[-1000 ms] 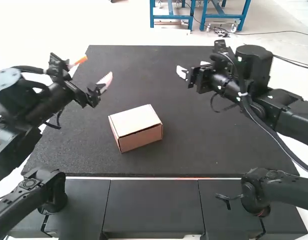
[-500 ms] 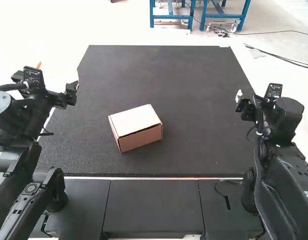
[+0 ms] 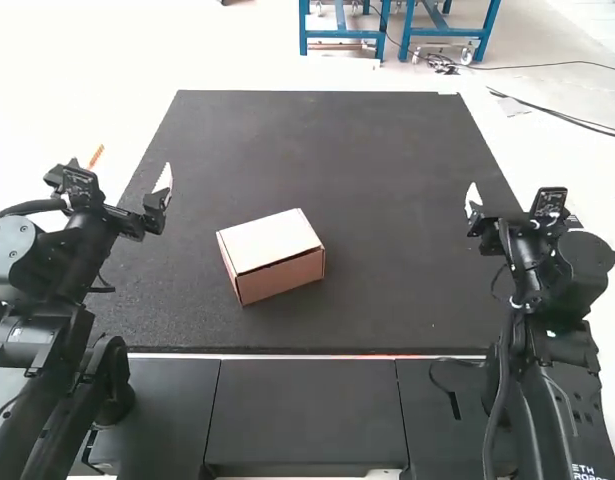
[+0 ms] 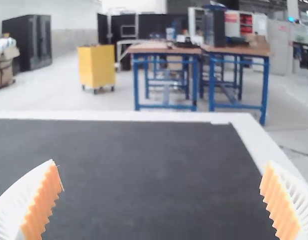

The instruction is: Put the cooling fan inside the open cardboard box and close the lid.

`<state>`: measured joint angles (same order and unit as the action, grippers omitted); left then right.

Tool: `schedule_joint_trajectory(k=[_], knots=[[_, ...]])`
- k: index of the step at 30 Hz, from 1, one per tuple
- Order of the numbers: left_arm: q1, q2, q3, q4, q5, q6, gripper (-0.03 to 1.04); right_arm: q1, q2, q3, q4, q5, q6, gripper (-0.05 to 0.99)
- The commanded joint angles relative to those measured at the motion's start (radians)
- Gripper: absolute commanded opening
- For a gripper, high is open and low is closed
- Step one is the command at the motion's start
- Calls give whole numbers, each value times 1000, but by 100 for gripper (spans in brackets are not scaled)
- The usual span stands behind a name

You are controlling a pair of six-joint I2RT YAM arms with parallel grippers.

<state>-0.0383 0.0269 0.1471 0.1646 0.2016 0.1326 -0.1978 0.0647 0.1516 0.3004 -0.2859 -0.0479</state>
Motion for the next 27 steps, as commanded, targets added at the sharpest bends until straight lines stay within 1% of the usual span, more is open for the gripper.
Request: schedule_joint_trajectory(k=[1,4,5,7,9,10,12,13,15,16,18,19,22,24,25,27], knots=[[11,4,-17,3,73,-11,97,54,-54,-132,8,-64,-24,92],[6,4,-44,24,101,-11,97,120,-66,-141,3,-64,-26,92],[6,4,-50,26,102,-11,97,143,-66,-142,3,-58,-26,92],[8,-1,-61,26,104,-13,97,189,-65,-152,3,-19,-26,92],[9,-7,-67,16,104,-13,97,233,-65,-153,-47,25,-35,92],[12,-12,-70,9,104,-13,97,253,-68,-153,-63,51,-35,92],[12,-27,-78,-4,98,-14,97,288,-69,-152,-73,137,-21,92],[14,-28,-83,-7,94,-16,97,302,-69,-152,-80,169,-13,92],[14,-27,-89,-22,91,-34,97,325,-69,-150,-104,264,8,92],[14,-27,-89,-39,91,-51,97,334,-69,-150,-122,309,10,92],[14,-27,-103,-40,94,-114,97,340,-69,-150,-172,320,6,92],[14,-28,-113,-40,81,-137,97,339,-69,-150,-172,320,3,92],[14,-28,-146,-33,73,-140,97,337,-69,-152,-173,324,0,92],[15,-28,-146,-62,73,-139,97,334,-71,-152,-196,326,-1,92],[14,-28,-146,-62,65,-143,97,333,-69,-152,-201,326,-6,92],[14,-27,-146,-73,32,-174,97,327,-71,-152,-219,327,-12,92]])
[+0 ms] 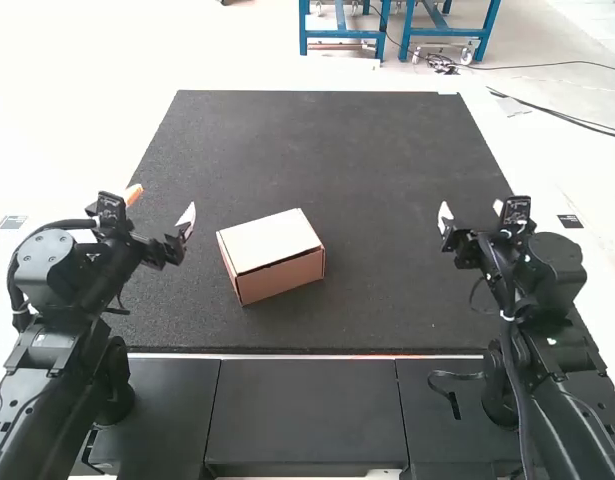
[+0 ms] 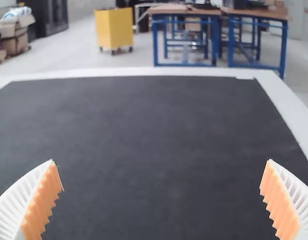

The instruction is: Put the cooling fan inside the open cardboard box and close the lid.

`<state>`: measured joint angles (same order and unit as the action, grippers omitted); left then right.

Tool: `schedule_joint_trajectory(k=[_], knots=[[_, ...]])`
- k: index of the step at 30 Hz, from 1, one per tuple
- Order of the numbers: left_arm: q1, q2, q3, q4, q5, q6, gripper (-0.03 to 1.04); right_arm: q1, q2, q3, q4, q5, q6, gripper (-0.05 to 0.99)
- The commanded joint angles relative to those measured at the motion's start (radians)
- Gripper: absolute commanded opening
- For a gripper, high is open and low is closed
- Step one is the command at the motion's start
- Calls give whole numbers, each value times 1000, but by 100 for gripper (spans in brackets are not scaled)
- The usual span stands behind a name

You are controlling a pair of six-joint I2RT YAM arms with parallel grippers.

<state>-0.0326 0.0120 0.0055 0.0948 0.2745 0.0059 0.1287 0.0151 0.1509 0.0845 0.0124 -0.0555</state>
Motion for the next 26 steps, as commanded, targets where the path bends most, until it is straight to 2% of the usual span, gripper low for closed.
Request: schedule_joint_trajectory(k=[1,4,6,14,26], knots=[[10,-12,-4,-12,-43,-53,97,-6,-20,-151,-12,29,-4,92],[8,-14,-4,-37,-43,-47,97,-28,-21,-151,-29,29,-3,92],[10,-14,-4,-87,-44,-37,97,-47,-21,-151,-72,29,-6,92],[10,-12,-6,-92,-44,-30,97,-98,-21,-151,-78,0,-10,92],[10,-12,-6,-92,-46,-30,97,-98,-20,-152,-78,0,-10,92]])
